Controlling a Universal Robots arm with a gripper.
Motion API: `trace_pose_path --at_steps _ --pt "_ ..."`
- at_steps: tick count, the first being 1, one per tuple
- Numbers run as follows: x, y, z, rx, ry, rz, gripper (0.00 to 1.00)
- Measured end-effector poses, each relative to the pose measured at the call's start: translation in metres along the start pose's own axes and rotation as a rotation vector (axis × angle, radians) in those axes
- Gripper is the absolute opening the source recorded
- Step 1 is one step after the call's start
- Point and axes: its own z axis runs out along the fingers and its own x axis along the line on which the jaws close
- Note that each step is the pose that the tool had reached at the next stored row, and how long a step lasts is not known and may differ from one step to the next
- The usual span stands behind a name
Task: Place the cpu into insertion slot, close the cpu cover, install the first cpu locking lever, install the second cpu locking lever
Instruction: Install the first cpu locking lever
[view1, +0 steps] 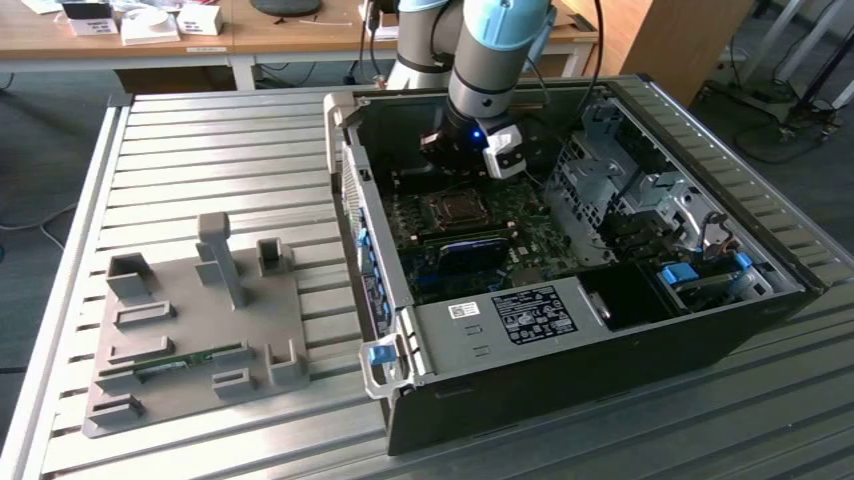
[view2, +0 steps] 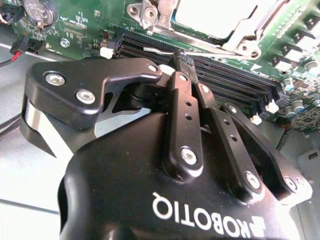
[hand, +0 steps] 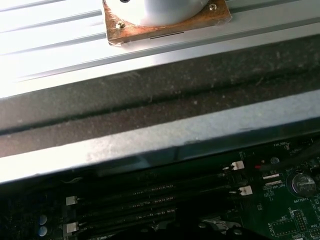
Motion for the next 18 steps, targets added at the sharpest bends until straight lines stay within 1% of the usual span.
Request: trace_pose_path --at_steps 11,18 --pt "0.0001 -0.0002 0.0017 -0.0002 -0.0008 0.0 0.11" --pt "-0.0004 -0.003 0.0031 -0.0003 -0.0011 0.0 0.11"
